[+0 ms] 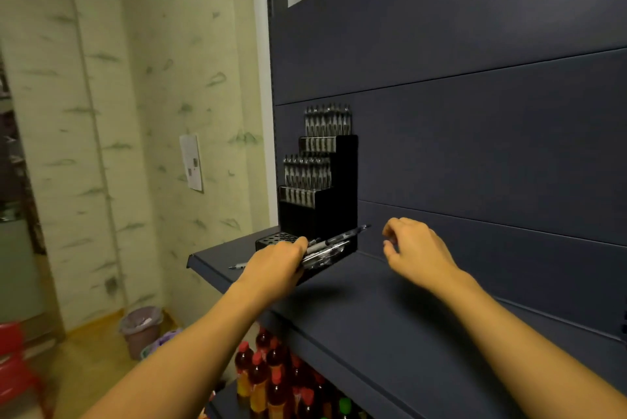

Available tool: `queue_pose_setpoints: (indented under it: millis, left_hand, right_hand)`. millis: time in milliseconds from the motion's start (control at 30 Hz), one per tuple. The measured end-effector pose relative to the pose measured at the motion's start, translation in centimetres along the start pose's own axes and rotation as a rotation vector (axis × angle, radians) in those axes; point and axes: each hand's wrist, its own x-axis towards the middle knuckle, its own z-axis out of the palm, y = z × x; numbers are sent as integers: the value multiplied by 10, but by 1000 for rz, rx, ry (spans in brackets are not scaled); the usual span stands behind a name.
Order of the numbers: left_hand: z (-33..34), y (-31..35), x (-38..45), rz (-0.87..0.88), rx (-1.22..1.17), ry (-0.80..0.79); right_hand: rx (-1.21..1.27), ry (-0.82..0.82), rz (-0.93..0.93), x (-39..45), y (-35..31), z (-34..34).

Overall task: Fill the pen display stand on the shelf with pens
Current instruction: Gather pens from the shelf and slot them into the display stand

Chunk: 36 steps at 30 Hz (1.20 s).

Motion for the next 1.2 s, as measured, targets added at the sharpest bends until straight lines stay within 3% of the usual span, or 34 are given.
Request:
queue_pose_setpoints:
  millis: [533,900,1200]
  left_hand:
    - [33,-109,44,114,-16,21]
    - [65,-194,65,309,-118,25]
    - [76,-223,85,413,-197,73]
  right_hand:
    - [22,29,35,79,-48,72]
    - [-16,115,185,92,-107,118]
    - [-49,143,216,95,-127,131]
